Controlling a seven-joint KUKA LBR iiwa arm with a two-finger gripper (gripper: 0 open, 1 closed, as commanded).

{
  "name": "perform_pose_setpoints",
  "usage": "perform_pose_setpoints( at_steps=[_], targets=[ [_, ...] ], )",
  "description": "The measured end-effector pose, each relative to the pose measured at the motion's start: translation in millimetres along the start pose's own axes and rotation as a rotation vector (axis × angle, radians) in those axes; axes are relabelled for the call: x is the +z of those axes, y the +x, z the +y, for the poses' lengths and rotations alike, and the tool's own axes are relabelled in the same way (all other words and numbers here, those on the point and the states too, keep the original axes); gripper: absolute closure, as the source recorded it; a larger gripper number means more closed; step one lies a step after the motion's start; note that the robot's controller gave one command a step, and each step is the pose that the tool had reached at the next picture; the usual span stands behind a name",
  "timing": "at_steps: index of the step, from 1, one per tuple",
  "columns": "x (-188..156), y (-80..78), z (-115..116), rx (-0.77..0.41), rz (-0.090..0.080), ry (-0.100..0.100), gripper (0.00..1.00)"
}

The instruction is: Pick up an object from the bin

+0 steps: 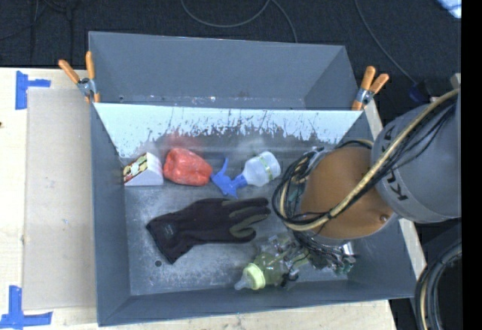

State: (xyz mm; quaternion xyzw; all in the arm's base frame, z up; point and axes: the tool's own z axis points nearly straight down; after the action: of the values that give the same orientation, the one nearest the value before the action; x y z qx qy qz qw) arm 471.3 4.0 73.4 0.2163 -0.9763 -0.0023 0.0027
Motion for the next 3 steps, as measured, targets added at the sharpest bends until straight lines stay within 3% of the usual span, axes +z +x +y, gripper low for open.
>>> perform_pose_setpoints(
  at_steps=[1,2,3],
  targets=[
    [-21,2.6,2,0.0,0.01,-0.005,1.0],
    [-72,-0.5,1,0.003,-0.001,0.0,1.0],
    [-61,-0.1,1,0.001,-0.001,0.0,1.0]
  ],
)
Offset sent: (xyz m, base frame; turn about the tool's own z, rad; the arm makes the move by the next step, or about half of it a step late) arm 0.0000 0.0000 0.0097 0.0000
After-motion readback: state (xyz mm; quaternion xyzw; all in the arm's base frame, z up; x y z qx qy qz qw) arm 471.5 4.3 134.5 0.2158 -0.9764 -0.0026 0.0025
